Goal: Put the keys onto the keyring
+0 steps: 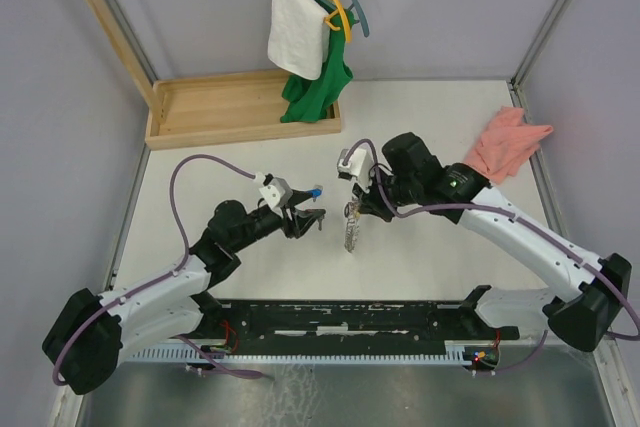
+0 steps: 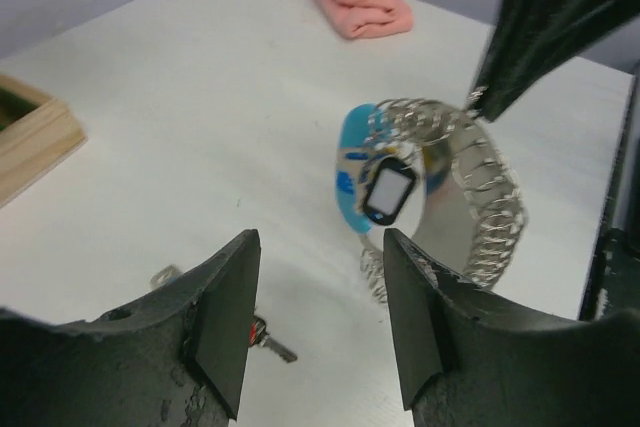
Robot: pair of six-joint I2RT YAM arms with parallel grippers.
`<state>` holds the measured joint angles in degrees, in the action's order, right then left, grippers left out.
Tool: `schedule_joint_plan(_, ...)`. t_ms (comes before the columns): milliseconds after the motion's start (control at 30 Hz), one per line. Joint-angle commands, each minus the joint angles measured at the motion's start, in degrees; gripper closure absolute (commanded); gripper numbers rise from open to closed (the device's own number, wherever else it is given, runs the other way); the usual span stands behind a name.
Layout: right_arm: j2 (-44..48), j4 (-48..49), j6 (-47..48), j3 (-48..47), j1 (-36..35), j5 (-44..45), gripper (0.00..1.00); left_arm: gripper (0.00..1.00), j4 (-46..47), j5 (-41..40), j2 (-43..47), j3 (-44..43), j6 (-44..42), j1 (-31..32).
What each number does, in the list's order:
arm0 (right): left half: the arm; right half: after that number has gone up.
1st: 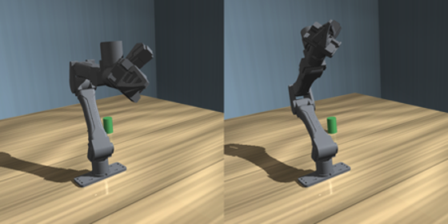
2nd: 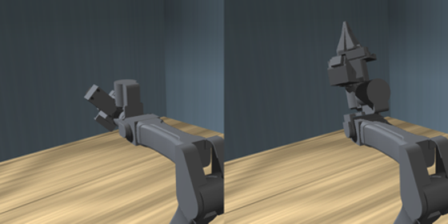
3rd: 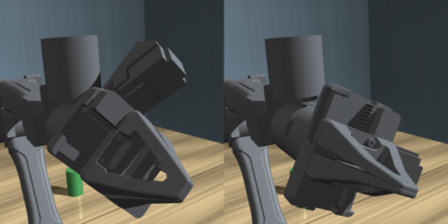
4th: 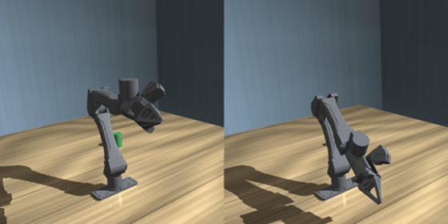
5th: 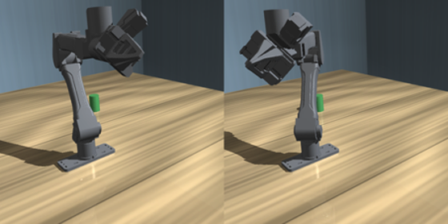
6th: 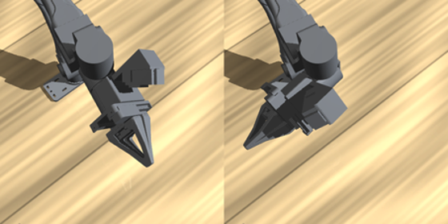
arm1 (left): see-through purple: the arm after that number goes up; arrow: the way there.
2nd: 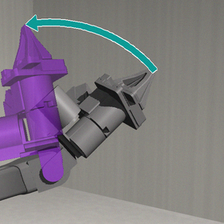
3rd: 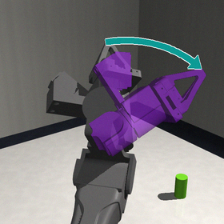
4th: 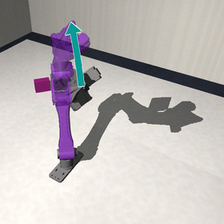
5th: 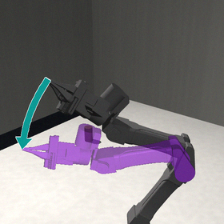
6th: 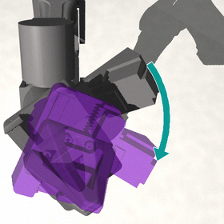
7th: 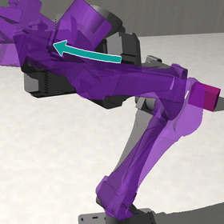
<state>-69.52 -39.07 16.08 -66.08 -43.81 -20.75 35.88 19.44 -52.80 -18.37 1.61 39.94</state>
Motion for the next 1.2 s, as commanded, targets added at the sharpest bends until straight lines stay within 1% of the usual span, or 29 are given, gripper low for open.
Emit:
schedule_joint_plan(0,-2.94,-17.05,3.05,-7.60,-1.53,9.03,0.99,0.39,-4.25,-12.67,0.37,0.59,5.75,-0.04)
schedule_joint_plan(67,-4.05,-20.70,3.80,-8.87,-2.91,11.35,0.99,0.37,-6.05,-14.50,-0.35,0.26,6.87,-0.05)
schedule_joint_plan(167,-5.49,-22.60,4.46,-9.99,-4.88,12.48,0.99,0.37,-8.95,-15.45,-2.40,-0.82,9.02,-0.04)
schedule_joint_plan(367,-7.59,-20.45,6.16,-9.18,-7.99,14.85,0.99,0.37,-15.22,-18.03,-8.73,-3.67,13.19,-0.10)
schedule_joint_plan(467,-7.77,-19.02,6.34,-8.07,-8.70,15.00,0.99,0.36,-18.32,-18.29,-12.56,-6.52,12.24,-0.13)
schedule_joint_plan(533,-6.93,-17.89,6.47,-6.63,-8.99,14.78,0.99,0.36,-18.52,-17.71,-15.19,-8.22,11.17,-0.40)
schedule_joint_plan(600,-6.03,-17.25,6.53,-5.58,-9.24,14.82,0.99,0.37,-18.35,-15.14,-18.12,-10.19,10.63,-1.31)
schedule_joint_plan(733,-4.25,-16.51,6.53,-4.39,-9.57,14.82,0.99,0.39,-19.24,-12.46,-26.01,-15.14,8.08,-2.34)
schedule_joint_plan(800,-3.46,-15.99,6.56,-3.74,-9.71,14.66,0.99,0.42,-20.93,-11.58,-29.81,-18.06,6.41,-2.58)
schedule_joint_plan(867,-2.98,-15.59,6.52,-3.22,-9.84,14.25,0.99,0.48,-22.50,-11.32,-32.97,-20.27,4.67,-2.58)
schedule_joint_plan(933,-2.80,-15.20,6.53,-2.76,-9.93,14.01,0.99,0.51,-23.30,-10.20,-34.97,-21.64,3.17,-2.57)
schedule_joint_plan(1167,-3.29,-14.63,6.63,-2.38,-10.14,13.67,0.99,0.55,-22.70,-3.91,-38.55,-23.34,-0.54,-2.59)
